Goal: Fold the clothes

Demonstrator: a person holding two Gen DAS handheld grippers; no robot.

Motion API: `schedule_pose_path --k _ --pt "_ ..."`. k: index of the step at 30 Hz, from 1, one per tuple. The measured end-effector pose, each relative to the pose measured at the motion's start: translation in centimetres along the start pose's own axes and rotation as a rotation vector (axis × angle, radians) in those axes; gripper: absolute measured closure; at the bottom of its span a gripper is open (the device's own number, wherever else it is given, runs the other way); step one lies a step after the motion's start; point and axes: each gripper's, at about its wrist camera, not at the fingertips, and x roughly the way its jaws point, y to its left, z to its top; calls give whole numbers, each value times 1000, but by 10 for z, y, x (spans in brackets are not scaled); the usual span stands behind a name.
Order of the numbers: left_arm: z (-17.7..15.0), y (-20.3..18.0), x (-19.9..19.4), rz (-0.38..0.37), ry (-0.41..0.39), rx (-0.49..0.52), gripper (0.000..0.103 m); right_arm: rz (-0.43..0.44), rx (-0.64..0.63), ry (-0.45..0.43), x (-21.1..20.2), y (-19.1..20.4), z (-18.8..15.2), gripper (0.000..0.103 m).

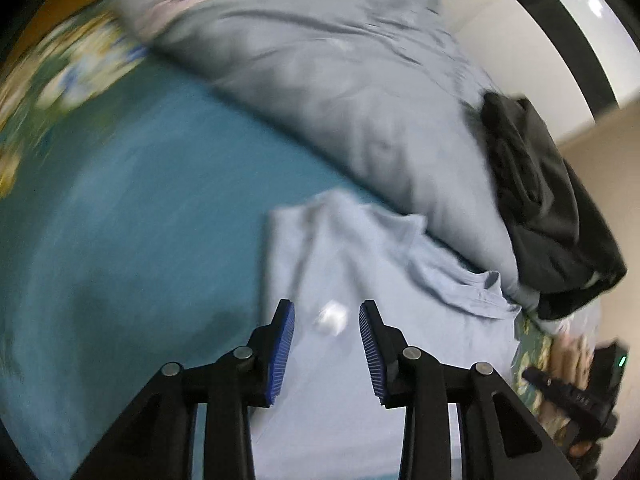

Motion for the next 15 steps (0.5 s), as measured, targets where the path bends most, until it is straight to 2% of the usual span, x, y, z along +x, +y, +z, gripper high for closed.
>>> schedule_pose_path --k 2,5,11,15 --pt "9 -17 13 20 15 84 66 -1 -73 12 14 18 10 79" --pt "20 -23 28 141 -4 150 65 -27 -171 33 36 37 20 74" --pt "40 4 49 177 21 125 63 -61 -236 73 62 30 36 74" --pt "55 14 53 74 13 82 63 -12 -277 78 69 34 49 74"
